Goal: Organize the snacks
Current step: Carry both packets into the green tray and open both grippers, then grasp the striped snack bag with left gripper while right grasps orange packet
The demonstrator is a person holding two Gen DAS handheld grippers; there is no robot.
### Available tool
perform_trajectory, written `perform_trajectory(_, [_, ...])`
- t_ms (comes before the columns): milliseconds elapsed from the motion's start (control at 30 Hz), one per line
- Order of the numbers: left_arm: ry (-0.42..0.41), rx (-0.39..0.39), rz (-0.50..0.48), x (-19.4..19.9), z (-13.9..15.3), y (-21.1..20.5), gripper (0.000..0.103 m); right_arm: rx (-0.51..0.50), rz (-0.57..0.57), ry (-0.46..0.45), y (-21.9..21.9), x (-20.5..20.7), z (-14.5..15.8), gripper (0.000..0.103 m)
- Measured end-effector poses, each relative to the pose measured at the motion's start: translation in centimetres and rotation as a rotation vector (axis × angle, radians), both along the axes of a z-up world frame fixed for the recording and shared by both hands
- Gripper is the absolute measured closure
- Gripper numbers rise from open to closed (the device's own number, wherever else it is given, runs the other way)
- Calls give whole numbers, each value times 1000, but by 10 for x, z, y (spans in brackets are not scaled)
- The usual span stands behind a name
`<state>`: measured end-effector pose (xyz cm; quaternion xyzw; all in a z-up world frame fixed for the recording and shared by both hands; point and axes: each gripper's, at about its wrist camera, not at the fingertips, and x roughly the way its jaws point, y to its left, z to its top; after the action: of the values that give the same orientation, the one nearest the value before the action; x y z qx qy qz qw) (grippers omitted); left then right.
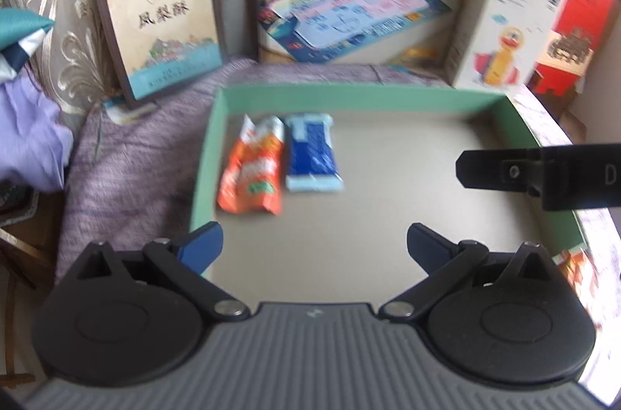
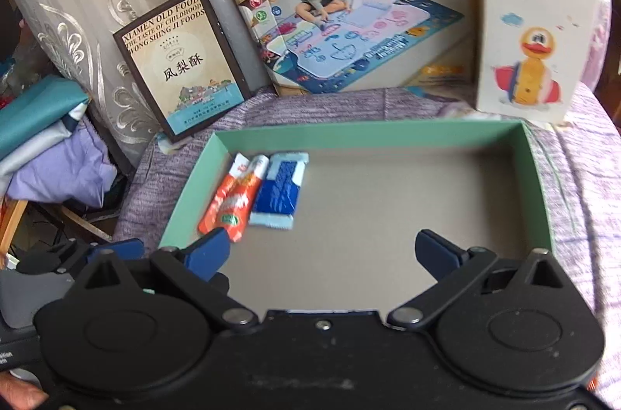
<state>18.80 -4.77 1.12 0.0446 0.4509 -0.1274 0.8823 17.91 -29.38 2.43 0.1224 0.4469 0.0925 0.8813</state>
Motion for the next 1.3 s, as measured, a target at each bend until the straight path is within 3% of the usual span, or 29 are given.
perform_trajectory(333, [68,0,-84,-60,-18,-36,0,-33,-30,22,-49,-78,-6,0])
perform_trajectory(667, [94,2,-250,-93,-26,-104,0,25,-141,38,-109,-110,-19,0])
perform_trajectory(933, [78,21,-242,-87,-29,-143,0,43,-251,38,-157,-139,-32,2])
perform_trajectory(1133, [90,63,-276,-89,-46,-165,0,75,-301,78,-182,-148,-50,4])
perform_trajectory(1300, [104,68,-286,-93,-51,-172,0,91,-328,153,-183,-141,-73,15])
